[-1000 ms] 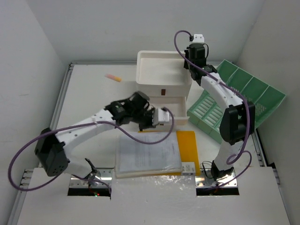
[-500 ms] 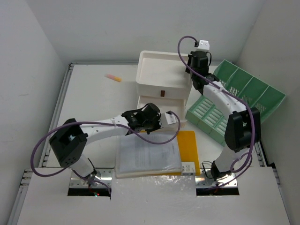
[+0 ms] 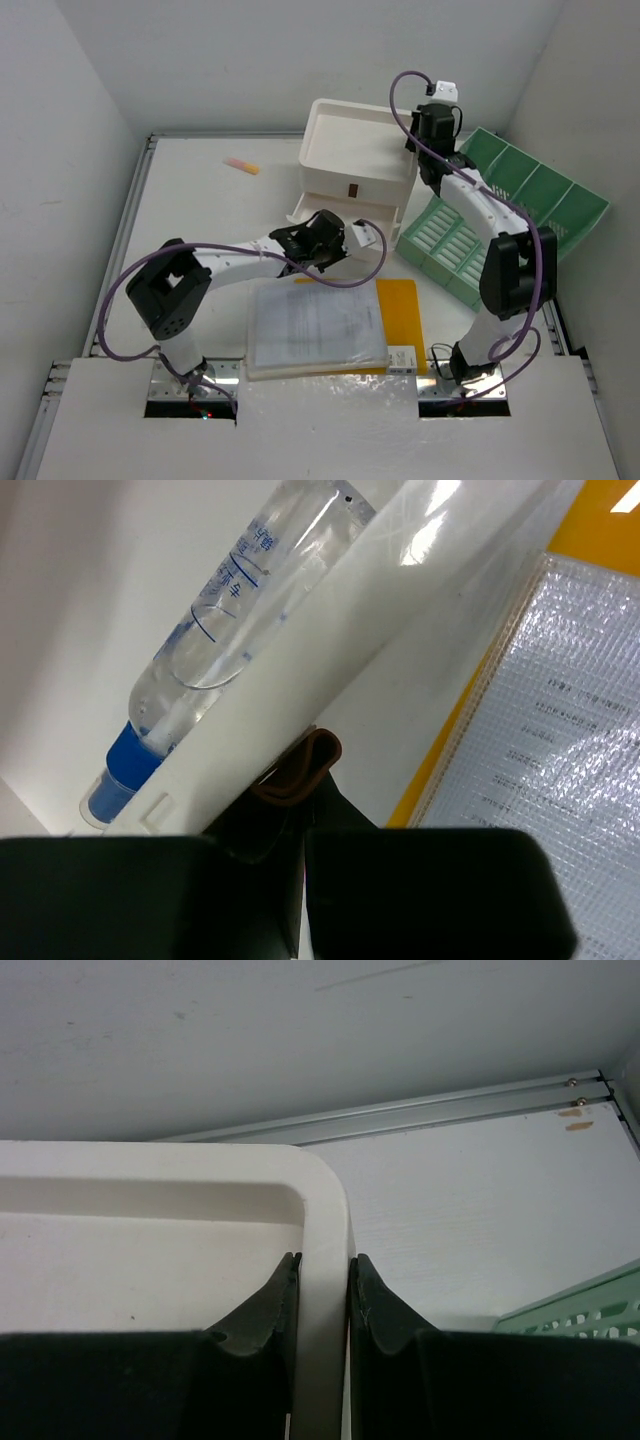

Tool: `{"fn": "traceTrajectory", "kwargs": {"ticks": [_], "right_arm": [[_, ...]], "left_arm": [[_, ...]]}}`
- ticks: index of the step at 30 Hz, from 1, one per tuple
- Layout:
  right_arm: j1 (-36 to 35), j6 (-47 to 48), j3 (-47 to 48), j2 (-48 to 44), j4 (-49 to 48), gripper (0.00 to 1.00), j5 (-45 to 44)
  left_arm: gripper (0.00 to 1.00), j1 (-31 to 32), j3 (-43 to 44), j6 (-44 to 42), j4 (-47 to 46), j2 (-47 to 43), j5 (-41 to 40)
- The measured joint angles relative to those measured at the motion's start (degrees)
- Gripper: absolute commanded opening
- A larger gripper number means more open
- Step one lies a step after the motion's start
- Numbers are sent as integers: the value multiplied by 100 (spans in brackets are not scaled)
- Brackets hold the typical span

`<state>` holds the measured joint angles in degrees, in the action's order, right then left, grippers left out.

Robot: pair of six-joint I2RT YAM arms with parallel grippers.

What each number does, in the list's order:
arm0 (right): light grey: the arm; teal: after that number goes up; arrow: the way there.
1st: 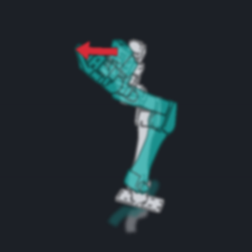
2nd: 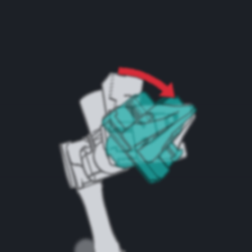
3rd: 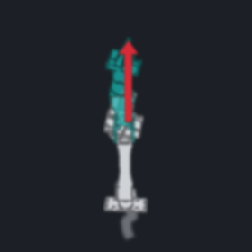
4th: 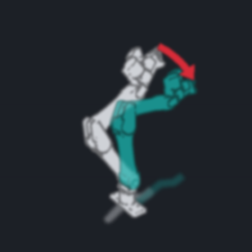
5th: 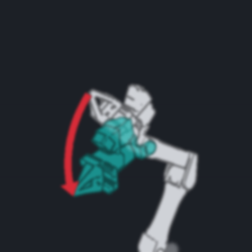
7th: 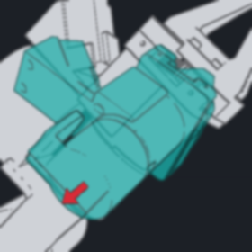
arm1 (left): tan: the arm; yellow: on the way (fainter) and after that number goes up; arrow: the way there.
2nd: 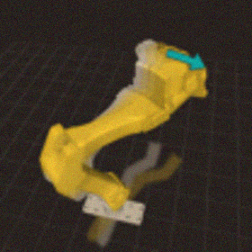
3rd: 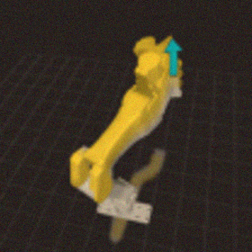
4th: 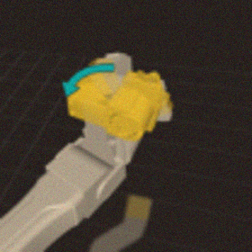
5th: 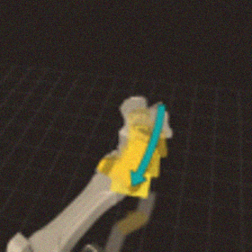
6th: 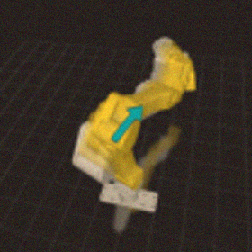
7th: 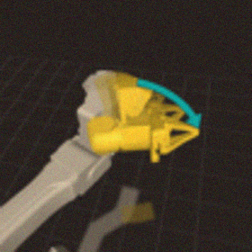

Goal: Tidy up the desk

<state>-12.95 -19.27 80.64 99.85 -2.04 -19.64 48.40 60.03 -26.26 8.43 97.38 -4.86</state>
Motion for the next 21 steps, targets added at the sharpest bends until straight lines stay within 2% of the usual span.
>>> {"fn": "traceTrajectory", "kwargs": {"ticks": [7,11,17,21], "right_arm": [[92,85,286,216,90,0,107],[190,59,376,334,-15,0,170],[98,-245,-116,9,-264,0,330],[66,-452,-455,-153,-608,0,302]], "left_arm": [[0,-11,437,24,203,317,-55],[0,-42,1099,153,557,686,39],[0,-337,2345,592,264,1226,273],[0,-389,2575,728,531,1320,278]]}}
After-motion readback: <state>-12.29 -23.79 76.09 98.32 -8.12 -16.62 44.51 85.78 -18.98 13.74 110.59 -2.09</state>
